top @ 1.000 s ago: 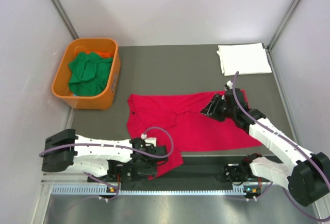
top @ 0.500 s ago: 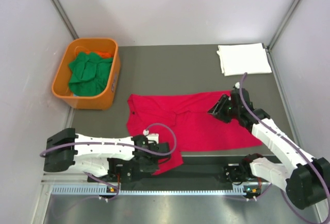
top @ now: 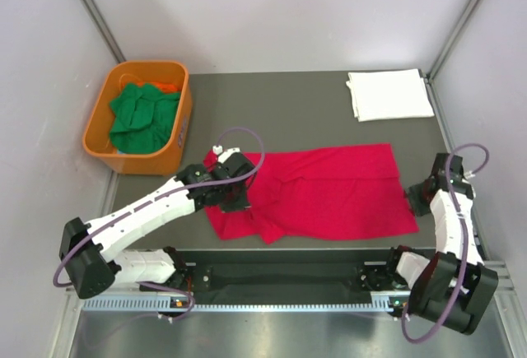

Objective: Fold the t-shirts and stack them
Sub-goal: Fold the tshirt

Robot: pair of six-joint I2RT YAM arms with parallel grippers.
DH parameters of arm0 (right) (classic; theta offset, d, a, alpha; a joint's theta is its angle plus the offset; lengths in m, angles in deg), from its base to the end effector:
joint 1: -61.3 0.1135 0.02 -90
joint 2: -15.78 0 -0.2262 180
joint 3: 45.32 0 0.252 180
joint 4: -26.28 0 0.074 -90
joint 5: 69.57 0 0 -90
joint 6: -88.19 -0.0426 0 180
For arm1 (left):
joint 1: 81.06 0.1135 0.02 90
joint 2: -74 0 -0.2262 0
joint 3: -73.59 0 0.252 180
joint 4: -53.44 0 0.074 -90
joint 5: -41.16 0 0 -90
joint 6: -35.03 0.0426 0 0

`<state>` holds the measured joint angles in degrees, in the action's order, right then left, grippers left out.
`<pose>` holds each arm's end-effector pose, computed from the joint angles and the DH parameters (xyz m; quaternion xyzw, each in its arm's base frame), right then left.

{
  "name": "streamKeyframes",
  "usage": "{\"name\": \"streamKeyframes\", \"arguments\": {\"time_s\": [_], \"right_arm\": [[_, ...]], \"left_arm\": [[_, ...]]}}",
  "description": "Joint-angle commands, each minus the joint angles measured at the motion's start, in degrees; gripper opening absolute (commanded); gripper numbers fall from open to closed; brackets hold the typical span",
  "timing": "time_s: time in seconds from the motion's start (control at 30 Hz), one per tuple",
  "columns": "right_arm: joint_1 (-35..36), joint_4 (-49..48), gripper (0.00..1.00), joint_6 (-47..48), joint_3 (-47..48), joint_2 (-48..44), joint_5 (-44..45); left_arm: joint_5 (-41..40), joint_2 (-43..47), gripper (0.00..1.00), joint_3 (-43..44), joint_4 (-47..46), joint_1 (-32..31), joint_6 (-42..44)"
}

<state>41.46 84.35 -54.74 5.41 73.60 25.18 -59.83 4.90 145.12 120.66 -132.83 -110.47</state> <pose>0.1855 -0.0707 0.1682 0.5860 0.7802 0.0224 0.2175 0.1552 -0.1838 0.2307 -0.0525 0.9702 -0.1195 0.2041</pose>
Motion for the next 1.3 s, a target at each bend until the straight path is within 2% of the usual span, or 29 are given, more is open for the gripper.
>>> {"name": "streamKeyframes", "arguments": {"time_s": [0.0, 0.2, 0.67, 0.77, 0.87, 0.9, 1.13, 1.27], "right_arm": [[-4.33, 3.51, 0.39, 0.90, -0.03, -0.43, 6.82], [-14.61, 0.45, 0.43, 5.37, -6.09, -2.27, 5.98], [-15.50, -6.93, 0.43, 7.66, -13.04, -2.63, 2.80], [-15.50, -7.46, 0.37, 7.66, -12.43, -0.96, 2.28], [-15.50, -8.69, 0.12, 8.01, -12.69, -1.48, 1.66], [-15.50, -8.96, 0.00, 8.54, -12.69, -2.18, 1.40], [-14.71, -12.12, 0.00, 12.41, -11.38, -9.39, -2.55], [-11.21, -15.45, 0.00, 11.79, -8.13, -8.70, -4.14]], "left_arm": [[0.86, 0.81, 0.00, 2.01, 0.69, 3.16, 8.22], [4.57, 0.37, 0.00, 0.34, -1.42, 4.31, 9.80], [2.37, 1.43, 0.00, 0.51, -0.80, 4.48, 9.01], [1.93, 1.16, 0.00, 0.78, -0.98, 4.74, 9.10], [1.40, 0.29, 0.00, 1.91, -1.51, 5.45, 9.45], [1.32, -0.07, 0.00, 2.36, -1.77, 5.71, 9.63], [-2.02, -3.93, 0.00, 7.28, -2.56, 10.45, 12.43], [-1.42, -5.34, 0.00, 8.77, -4.23, 14.76, 14.02]]}}
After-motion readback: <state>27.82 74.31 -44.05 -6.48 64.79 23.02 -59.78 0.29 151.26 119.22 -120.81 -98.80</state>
